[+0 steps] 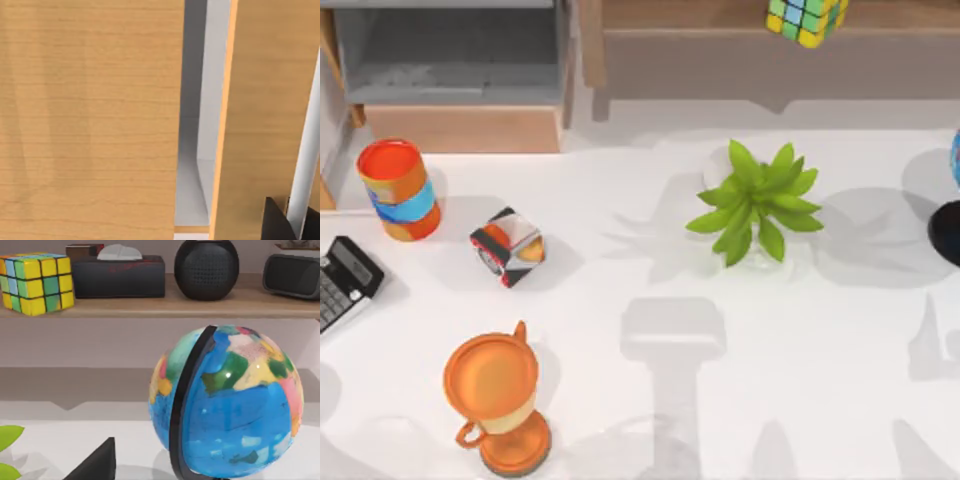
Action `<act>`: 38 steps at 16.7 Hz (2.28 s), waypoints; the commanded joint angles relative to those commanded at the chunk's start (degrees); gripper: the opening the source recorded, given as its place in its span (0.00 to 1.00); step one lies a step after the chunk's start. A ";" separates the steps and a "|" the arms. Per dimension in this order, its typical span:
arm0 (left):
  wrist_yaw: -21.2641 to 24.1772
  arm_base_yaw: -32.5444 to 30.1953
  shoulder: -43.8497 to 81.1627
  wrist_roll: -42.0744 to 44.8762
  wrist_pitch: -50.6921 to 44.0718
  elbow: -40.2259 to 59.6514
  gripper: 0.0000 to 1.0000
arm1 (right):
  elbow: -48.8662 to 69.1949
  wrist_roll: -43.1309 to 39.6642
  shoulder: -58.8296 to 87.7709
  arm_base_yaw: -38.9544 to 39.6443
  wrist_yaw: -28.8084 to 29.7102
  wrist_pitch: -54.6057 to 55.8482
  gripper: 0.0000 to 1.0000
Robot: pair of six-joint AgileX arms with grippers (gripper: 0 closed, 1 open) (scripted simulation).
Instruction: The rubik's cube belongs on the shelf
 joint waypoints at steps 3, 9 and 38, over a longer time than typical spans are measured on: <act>-0.07 -0.24 0.36 -0.16 -0.56 0.57 0.00 | 0.00 0.00 0.00 0.00 0.00 0.00 1.00; -3.63 -3.85 4.76 -0.51 -5.87 10.48 0.00 | 0.00 0.00 0.00 0.00 0.00 0.00 1.00; -8.57 -8.65 13.59 -0.59 -16.38 29.69 0.60 | 0.00 0.00 0.00 0.00 0.00 0.00 1.00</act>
